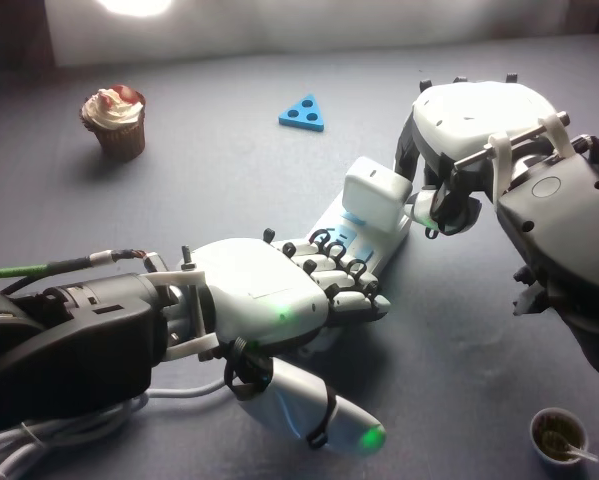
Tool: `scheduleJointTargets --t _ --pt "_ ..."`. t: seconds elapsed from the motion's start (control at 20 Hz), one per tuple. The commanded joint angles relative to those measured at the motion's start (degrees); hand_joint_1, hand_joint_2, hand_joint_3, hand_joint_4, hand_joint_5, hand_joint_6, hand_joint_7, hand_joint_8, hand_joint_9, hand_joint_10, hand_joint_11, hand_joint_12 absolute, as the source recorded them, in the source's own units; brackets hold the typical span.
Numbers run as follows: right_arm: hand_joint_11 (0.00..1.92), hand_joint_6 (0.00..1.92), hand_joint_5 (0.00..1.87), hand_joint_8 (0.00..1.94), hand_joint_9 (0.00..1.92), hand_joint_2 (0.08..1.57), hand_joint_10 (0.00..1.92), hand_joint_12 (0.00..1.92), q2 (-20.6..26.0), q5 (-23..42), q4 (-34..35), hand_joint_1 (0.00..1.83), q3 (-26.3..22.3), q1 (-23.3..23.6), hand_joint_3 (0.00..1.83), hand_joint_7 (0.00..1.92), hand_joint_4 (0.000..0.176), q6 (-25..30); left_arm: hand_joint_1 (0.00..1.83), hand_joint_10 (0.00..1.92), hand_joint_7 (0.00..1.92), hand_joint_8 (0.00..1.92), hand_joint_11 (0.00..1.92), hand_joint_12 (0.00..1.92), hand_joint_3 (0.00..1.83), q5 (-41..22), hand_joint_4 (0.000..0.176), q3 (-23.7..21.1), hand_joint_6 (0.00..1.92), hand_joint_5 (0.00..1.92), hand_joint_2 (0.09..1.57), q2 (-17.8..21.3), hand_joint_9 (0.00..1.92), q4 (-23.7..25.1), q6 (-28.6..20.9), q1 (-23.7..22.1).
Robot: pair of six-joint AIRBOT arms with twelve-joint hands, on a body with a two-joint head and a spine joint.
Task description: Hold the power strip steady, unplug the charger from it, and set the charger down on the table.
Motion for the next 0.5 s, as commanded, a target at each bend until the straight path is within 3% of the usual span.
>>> scheduleJointTargets --t 0.0,0.1,0.2,0.35,0.4,0.45 --pt "0.74 0.74 1.11 0.43 1.30 1.02 0.01 1.06 0.58 1.91 -4.30 1.27 -0.45 0.37 0.00 1.32 0.000 0.51 0.00 0.00 0.12 0.00 0.01 0.13 0.00 -2.65 0.000 -0.05 0.00 0.13 0.98 0.06 0.09 -0.21 0.11 -0.01" --pt "0.71 0.71 1.12 0.32 1.32 1.01 0.01 1.10 0.65 1.90 -4.30 1.27 -0.45 0.53 0.00 1.38 0.000 0.51 0.00 0.00 0.11 0.00 0.01 0.13 0.00 -2.65 0.000 -0.05 0.00 0.12 0.98 0.06 0.08 -0.27 0.11 -0.01" --pt "0.65 0.63 1.16 0.32 1.32 1.01 0.01 1.17 0.70 1.90 -4.30 1.27 -0.48 0.61 0.00 1.38 0.000 0.51 0.00 0.00 0.10 0.00 0.01 0.13 0.00 -2.65 0.000 -0.07 0.00 0.12 0.99 0.06 0.07 -0.29 0.11 -0.01" --pt "0.57 0.66 1.14 0.36 1.30 1.01 0.01 1.25 0.88 1.91 -4.30 1.27 -0.76 0.71 0.00 1.36 0.000 0.51 0.00 0.01 0.11 0.00 0.02 0.14 0.00 -2.71 0.000 -0.07 0.00 0.11 0.99 0.11 0.08 -0.40 0.11 -0.01" --pt "0.57 0.68 1.15 0.35 1.28 1.01 0.00 1.23 0.96 1.91 -4.30 1.27 -0.89 0.74 0.00 1.35 0.004 0.51 0.00 0.01 0.12 0.01 0.03 0.15 0.00 -2.78 0.000 -0.06 0.01 0.12 0.99 0.13 0.08 -0.43 0.11 -0.01" --pt "0.51 0.74 1.14 0.41 1.22 1.02 0.00 1.24 1.02 1.92 -4.30 1.26 -0.99 0.74 0.00 1.29 0.024 0.51 0.00 0.01 0.12 0.01 0.03 0.15 0.00 -2.88 0.000 -0.05 0.01 0.12 0.99 0.15 0.08 -0.44 0.11 -0.01"
